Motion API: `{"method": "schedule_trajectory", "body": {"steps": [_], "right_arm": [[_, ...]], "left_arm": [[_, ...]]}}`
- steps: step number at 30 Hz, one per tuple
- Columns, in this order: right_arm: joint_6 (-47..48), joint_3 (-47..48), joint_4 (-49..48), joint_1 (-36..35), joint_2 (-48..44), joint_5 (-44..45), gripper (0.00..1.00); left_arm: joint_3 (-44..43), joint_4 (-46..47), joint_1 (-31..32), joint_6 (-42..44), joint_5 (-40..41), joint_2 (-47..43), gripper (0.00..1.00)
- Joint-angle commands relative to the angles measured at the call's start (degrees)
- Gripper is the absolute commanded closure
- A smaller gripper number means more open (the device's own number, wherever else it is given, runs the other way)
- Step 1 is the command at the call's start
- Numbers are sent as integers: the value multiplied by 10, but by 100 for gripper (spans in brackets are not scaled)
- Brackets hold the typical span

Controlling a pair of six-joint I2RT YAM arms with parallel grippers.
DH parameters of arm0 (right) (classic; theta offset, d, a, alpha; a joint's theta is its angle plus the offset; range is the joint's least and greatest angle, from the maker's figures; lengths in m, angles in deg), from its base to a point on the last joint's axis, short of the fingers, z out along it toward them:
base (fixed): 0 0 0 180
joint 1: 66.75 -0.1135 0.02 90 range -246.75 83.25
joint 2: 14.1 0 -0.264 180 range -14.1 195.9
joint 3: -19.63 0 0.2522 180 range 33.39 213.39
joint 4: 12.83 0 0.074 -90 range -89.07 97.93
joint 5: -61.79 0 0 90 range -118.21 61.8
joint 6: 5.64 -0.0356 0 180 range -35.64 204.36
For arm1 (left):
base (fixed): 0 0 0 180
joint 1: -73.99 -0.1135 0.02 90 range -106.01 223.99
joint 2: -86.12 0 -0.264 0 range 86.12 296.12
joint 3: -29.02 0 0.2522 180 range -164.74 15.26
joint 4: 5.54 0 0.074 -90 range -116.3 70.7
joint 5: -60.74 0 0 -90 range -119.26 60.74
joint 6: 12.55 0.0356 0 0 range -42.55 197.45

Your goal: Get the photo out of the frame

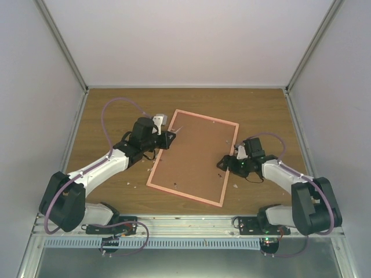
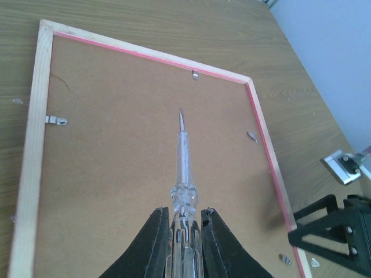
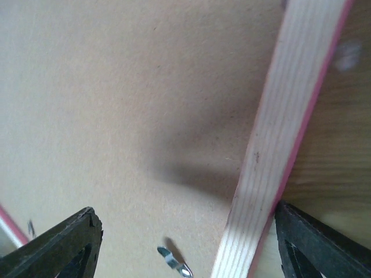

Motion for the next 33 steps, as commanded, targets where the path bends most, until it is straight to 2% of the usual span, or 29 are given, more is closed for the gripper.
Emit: {"method": "schedule_trajectory", "body": {"steps": [1, 8, 13, 16, 21, 26, 33], "right_arm": [[-5, -1, -18, -45, 14, -83, 18], [5, 66, -63, -141, 82, -110, 15], [28, 139, -87, -208, 152, -112, 18], [50, 183, -72, -224, 184, -117, 19], [129, 248, 11, -208, 188, -59, 19], [204, 326, 52, -152, 201, -12, 19], [290, 444, 63, -83, 307, 25, 25]], "left_arm": [[2, 16, -6, -3, -5, -13, 100], [7, 16, -11, -5, -7, -22, 100], [12, 15, -18, -5, -9, -29, 100], [18, 12, -26, -6, -9, -38, 100], [30, 1, -48, -3, -4, -64, 100], [40, -4, -69, 1, -4, -82, 100], [46, -8, -77, 11, -17, -85, 100]]}}
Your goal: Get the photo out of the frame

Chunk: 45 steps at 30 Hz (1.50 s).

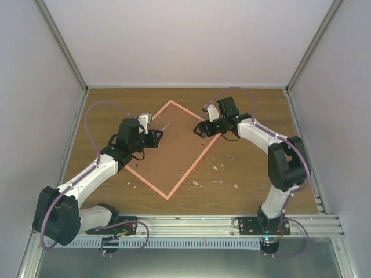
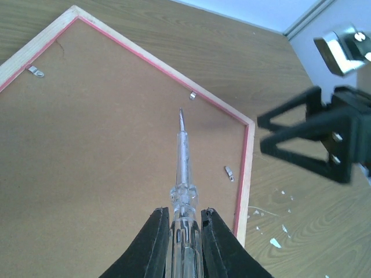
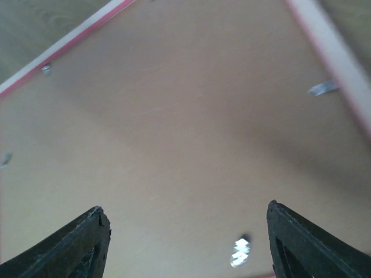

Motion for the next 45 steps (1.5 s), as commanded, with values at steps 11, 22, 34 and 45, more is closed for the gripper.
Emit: {"method": "schedule_trajectory", "body": {"steps": [11, 22, 34, 45], "right_arm": [[143, 169, 31, 84, 202, 65, 31], [166, 209, 30, 96, 267, 75, 50], [112, 95, -1, 96, 215, 53, 77], [-31, -85, -38, 95, 85, 128, 84]], "left_arm": [[9, 14, -6, 19, -50, 12, 100], [7, 13, -6, 22, -66, 28, 100], [3, 27, 0, 15, -96, 64, 100], [-16, 41, 36, 11, -100, 105, 100]]}}
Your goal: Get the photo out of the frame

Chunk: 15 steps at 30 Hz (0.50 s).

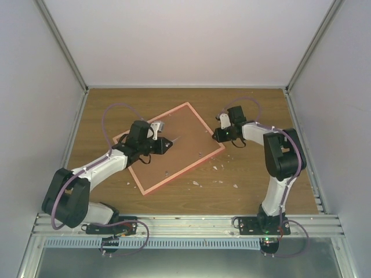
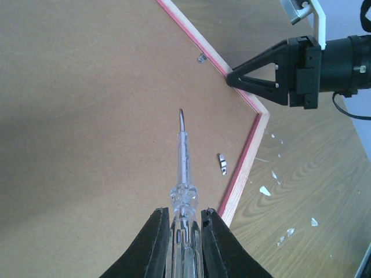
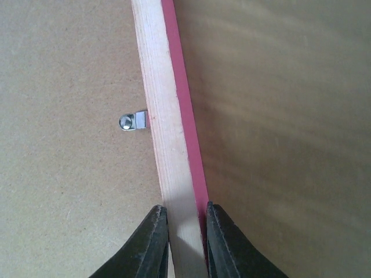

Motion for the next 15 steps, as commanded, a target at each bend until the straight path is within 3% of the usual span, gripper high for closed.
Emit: {"method": "schedule_trajectory", "body": {"steps": [1, 15], "right_arm": [[-98, -79, 20, 0, -51, 57, 84], [-230, -290, -29, -82, -217, 14, 72]], "left_arm": [[-21, 35, 21, -2, -9, 20, 100], [-54, 83, 96, -3, -29, 102, 100]]}}
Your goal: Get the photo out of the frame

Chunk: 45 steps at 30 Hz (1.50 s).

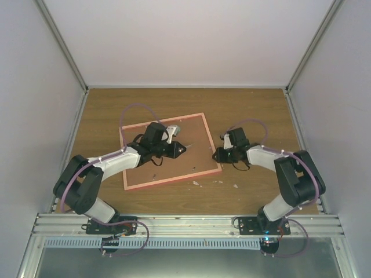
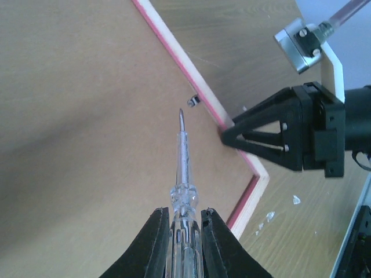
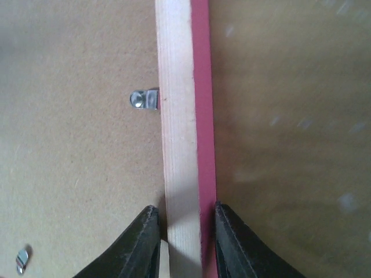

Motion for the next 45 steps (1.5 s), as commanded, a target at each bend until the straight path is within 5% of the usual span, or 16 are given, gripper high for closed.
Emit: {"method": "schedule_trajectory", "body": {"steps": [1, 12, 45], "right_arm": [[-50, -48, 25, -39, -35, -7, 72], [-55, -69, 9, -51, -88, 1, 71], [-54, -71, -27, -52, -50, -9, 80]], "left_arm": [[-20, 49, 24, 0, -16, 20, 100], [-29, 59, 64, 16, -11, 49, 100], [-81, 71, 91, 17, 22, 167, 100]]}}
